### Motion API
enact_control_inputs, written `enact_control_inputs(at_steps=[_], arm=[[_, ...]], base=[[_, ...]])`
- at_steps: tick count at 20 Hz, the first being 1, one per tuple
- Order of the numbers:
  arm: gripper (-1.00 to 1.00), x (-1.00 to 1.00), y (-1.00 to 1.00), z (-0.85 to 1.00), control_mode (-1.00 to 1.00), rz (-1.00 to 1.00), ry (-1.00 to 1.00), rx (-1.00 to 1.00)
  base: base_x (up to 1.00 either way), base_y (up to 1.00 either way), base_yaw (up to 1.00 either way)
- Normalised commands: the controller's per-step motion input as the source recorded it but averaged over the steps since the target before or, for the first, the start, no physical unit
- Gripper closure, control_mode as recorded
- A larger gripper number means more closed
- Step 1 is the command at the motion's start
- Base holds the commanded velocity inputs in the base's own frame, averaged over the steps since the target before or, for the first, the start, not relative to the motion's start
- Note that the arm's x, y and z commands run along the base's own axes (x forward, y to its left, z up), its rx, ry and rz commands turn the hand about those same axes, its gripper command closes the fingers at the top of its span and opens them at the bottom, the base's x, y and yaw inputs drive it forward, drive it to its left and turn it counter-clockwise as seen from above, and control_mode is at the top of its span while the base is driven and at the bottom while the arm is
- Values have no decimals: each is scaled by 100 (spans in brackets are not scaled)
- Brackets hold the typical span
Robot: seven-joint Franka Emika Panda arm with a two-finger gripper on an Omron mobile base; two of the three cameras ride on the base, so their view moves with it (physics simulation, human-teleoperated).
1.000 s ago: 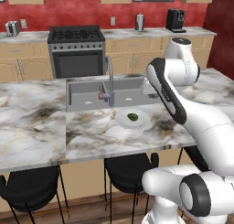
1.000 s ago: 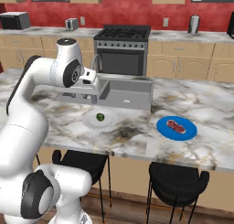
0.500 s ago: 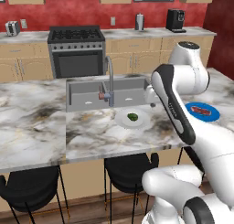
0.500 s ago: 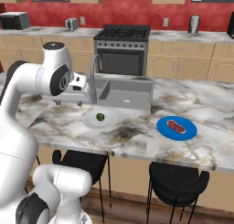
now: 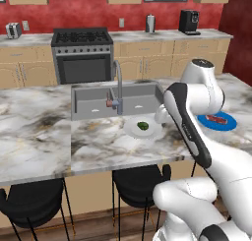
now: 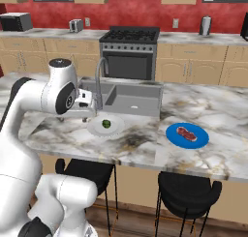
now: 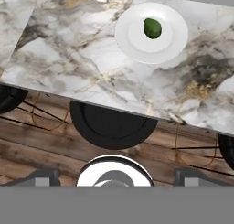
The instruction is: Transport the steak and avocado to the fridge. Place the steak on the rack containing meat and place the avocado on the rack containing the vegetable, ensuring meats and vegetables are on different racks.
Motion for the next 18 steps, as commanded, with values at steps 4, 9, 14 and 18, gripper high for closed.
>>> enact_control_inputs(at_steps=[4, 9, 14, 18], arm=[[-100, 50, -11, -34, -100, 7, 18, 0], [-100, 63, 0, -13, -100, 2, 12, 0], [-100, 54, -4, -22, -100, 2, 7, 0], [-100, 29, 0, -45, -100, 4, 0, -6]], base=[[0, 0, 0], [0, 0, 0], [0, 0, 0], [0, 0, 0]])
